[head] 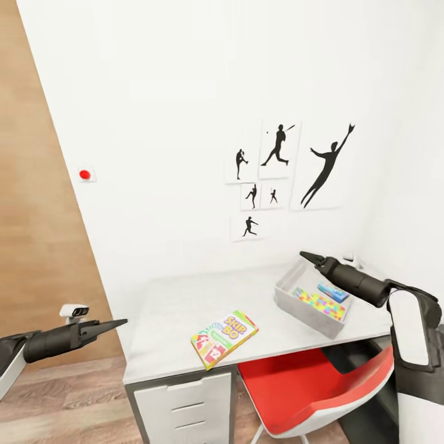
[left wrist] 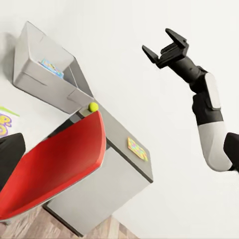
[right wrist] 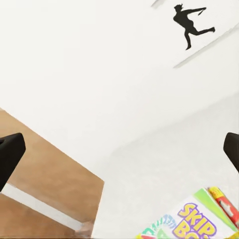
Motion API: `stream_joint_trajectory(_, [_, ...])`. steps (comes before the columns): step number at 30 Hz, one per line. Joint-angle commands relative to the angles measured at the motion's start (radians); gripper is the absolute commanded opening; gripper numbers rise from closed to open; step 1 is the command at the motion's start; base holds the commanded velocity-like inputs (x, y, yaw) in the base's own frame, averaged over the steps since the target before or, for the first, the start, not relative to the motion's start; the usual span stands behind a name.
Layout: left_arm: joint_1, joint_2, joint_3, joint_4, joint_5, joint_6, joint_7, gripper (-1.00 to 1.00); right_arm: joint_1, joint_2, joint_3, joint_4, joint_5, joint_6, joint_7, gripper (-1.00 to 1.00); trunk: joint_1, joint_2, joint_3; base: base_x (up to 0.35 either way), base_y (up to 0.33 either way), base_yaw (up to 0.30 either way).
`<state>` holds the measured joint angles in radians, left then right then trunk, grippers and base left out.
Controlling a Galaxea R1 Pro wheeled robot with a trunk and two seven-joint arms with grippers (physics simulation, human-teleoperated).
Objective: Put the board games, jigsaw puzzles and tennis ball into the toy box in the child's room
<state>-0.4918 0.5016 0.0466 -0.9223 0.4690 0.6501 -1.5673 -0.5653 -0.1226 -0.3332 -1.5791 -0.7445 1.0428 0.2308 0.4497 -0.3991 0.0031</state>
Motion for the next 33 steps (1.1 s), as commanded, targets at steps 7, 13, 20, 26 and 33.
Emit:
stream_joint_trajectory(7, [-0.001,0.000,-0.001,0.000,-0.001,0.012,-0.003,1.00,-0.222,0.010,0.211,0.200,0.015,0.004,-0.243,1.00,0.000,-0.001,-0.003,0.000,0.000,0.292])
stream_joint_trajectory(13, [-0.001,0.000,0.000,0.000,-0.001,0.014,-0.003,1.00,-0.314,0.019,0.289,0.411,0.018,0.004,-0.374,1.00,0.000,-0.001,-0.005,0.000,0.026,0.292])
stream_joint_trajectory(20, [-0.001,0.002,0.005,0.000,-0.001,0.015,-0.003,1.00,-0.343,0.027,0.307,0.570,0.016,0.001,-0.455,1.00,0.000,-0.001,-0.008,0.006,0.179,0.290])
stream_joint_trajectory(26, [-0.001,0.001,0.014,0.001,-0.001,0.014,-0.003,1.00,-0.336,0.025,0.308,0.599,0.018,0.002,-0.467,1.00,0.000,-0.001,-0.010,0.069,0.075,0.166])
stream_joint_trajectory(33, [-0.001,0.000,0.017,0.002,-0.001,0.013,-0.003,1.00,-0.323,0.016,0.309,0.613,0.020,0.003,-0.471,1.00,0.000,-0.001,-0.014,0.066,0.016,0.037])
